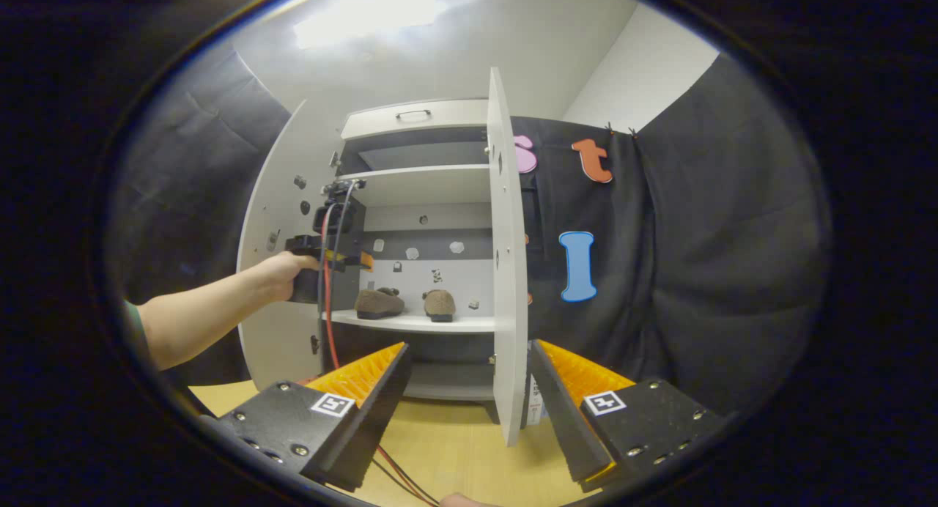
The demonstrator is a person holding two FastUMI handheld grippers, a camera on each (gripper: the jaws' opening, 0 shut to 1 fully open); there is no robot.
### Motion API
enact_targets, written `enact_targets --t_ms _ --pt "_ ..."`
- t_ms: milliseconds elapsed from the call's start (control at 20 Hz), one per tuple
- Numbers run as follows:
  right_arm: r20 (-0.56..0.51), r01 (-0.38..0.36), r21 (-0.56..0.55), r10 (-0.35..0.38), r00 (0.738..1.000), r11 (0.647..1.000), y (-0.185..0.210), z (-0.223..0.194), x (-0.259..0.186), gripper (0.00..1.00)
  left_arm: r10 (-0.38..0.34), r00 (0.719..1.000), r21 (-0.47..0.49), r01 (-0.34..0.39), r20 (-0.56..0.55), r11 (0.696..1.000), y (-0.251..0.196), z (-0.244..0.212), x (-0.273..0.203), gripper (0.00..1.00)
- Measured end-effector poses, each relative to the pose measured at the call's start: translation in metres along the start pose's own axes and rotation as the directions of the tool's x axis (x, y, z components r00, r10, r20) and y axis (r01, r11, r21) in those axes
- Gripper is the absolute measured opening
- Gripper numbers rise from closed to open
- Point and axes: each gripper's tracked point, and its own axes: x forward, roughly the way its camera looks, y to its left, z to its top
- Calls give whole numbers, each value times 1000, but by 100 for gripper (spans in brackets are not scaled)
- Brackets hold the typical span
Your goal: Grab one shoe with the right hand and put it into the shoe cabinet, grab the other shoe with the left hand and put it into the shoe cabinet; then close the right door with the right hand and the left door with the left hand.
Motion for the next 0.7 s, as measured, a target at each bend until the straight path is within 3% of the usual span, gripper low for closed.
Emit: enact_targets --t_ms 200,250,300,700 --pt "10 -43 60 42 999 997 3 19 -3 98 -89 993 27 87 80 996 -9 24 -67 96" --pt "19 -35 62 34 999 997 -5 26 -3 98 -109 988 27 107 113 994 -11 31 -83 99" --pt "27 -17 57 16 1000 998 -15 31 -2 98 -126 983 34 123 133 992 -11 34 -99 96" --pt "-2 87 6 -87 996 996 -107 44 25 97 -197 977 18 196 86 981 -16 -10 -191 96"
